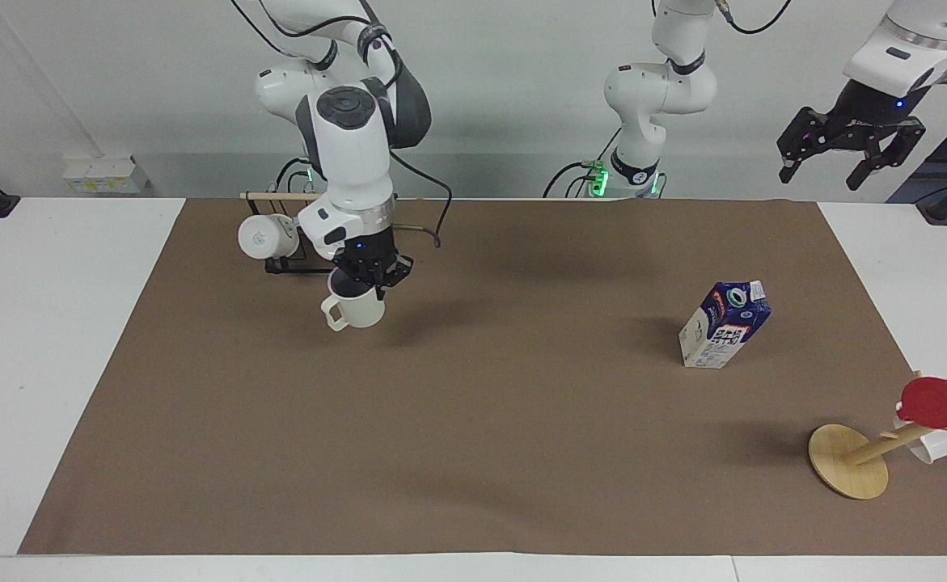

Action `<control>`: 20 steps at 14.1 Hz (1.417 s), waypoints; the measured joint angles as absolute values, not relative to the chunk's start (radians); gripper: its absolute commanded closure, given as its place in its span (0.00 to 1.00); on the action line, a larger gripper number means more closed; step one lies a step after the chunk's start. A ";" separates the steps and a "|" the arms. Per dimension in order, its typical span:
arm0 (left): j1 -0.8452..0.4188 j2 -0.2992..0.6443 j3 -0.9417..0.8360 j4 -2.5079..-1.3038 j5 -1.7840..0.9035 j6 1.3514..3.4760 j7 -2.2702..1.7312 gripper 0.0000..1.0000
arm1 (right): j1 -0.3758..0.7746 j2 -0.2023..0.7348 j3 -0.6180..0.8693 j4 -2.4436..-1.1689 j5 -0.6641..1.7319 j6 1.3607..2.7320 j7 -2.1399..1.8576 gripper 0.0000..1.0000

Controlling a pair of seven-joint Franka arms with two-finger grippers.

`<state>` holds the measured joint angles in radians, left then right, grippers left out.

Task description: Place cup and milk on table

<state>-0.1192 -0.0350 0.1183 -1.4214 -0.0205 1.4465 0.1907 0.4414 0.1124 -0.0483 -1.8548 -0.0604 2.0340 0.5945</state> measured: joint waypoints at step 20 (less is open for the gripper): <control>-0.120 -0.038 0.118 -1.432 -0.021 1.457 0.191 0.00 | 0.625 0.387 -0.048 -1.773 -0.060 2.261 0.767 1.00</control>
<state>-0.1197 -0.0379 0.1184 -1.4317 -0.0205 1.4573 0.1906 0.6246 0.3872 -0.0478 -1.7731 -0.0602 2.2607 0.7675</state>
